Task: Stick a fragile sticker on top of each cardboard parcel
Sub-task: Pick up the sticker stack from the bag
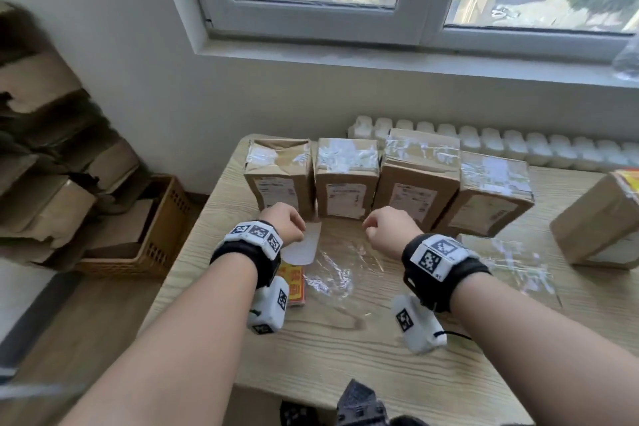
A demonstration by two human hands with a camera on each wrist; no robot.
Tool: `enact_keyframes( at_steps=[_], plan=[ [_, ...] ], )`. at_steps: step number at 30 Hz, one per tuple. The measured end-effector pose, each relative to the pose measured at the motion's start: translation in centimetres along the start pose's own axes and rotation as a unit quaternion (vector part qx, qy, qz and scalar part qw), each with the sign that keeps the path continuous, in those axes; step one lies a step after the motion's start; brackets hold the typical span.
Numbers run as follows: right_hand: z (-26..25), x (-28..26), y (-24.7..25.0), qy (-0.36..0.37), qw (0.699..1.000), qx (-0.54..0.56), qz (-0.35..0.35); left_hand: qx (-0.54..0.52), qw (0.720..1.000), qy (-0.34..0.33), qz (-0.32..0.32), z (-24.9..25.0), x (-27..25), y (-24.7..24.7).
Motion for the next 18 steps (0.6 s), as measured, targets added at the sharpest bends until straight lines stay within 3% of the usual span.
enact_keyframes(
  at_steps=[7,10,12,13,16,18],
  plan=[
    [4.6,3.0,-5.3,-0.224,0.974,0.037,0.015,0.022,0.993,0.113,0.017,-10.0,2.1,-0.6],
    [6.6,3.4,-8.3,-0.290,0.940,0.178,-0.037,0.015,0.990,0.139,0.014,-11.7,2.7,-2.1],
    [6.7,3.6,-10.4,-0.303,0.894,0.319,-0.086,0.003,0.988,0.153,0.008,-12.2,3.0,-3.3],
    [7.1,4.2,-10.8,-0.299,0.890,0.336,-0.076,0.001,0.987,0.158,0.008,-12.3,3.2,-3.7],
    [6.9,5.1,-10.0,-0.275,0.904,0.328,0.000,0.001,0.986,0.169,-0.002,-12.5,3.3,-4.4],
    [5.9,4.4,-8.7,-0.236,0.934,0.267,0.025,0.003,0.985,0.168,-0.027,-12.6,3.2,-4.8]
  ],
)
Point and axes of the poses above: each hand's wrist, its own x-axis towards the middle knuckle, its own y-axis out of the back of the hand, z = x × y, the point moved 7 cm from there along x, towards the middle knuckle, and after that the axes turned 4 degrees about -y, right-handed, at the moved point
